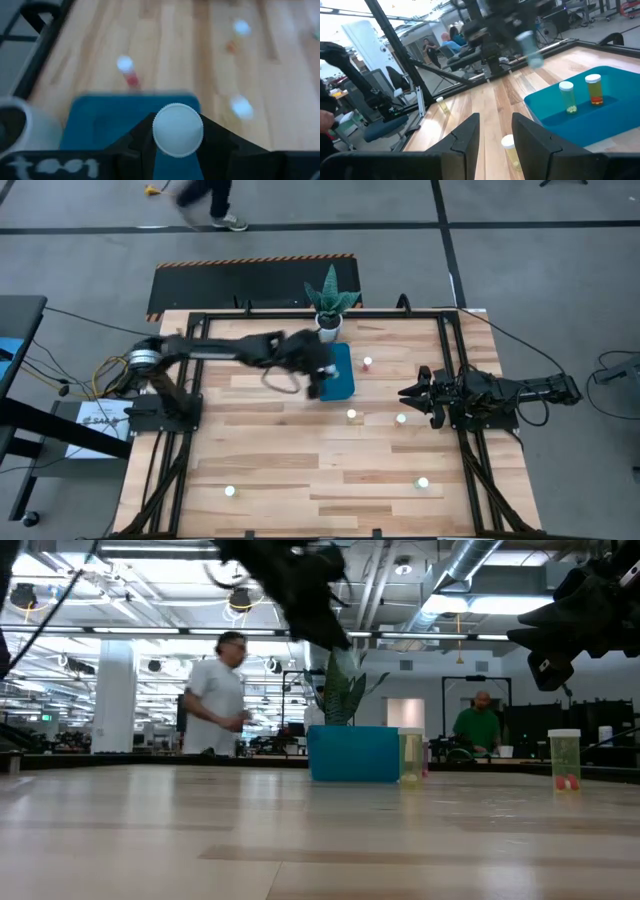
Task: Pick and place pill bottles into a basket
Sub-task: Put the left blue pill bottle into the blue container
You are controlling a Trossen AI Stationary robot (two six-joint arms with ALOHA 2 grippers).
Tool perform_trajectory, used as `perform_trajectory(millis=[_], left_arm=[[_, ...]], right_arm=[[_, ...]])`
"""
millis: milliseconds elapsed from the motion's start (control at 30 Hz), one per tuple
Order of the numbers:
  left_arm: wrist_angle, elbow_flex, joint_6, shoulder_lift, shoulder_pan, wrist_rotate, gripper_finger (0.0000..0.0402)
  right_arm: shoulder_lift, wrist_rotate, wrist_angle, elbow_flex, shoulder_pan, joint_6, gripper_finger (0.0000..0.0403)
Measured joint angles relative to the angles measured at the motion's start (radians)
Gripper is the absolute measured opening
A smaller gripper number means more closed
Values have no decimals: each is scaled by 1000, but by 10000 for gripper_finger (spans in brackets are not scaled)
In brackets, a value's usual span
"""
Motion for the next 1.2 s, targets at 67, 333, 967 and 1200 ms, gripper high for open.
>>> perform_trajectory(millis=[67,333,967,1200], left_arm=[[-38,102,-14,80,29,1,100],[-262,435,-76,339,127,0,99],[-334,481,-175,494,183,23,101],[-324,484,-174,506,186,4,102]], right_arm=[[0,0,0,0,0,0,108],[0,0,0,0,0,0,108],[0,0,0,0,0,0,108],[0,0,-1,0,0,0,108]])
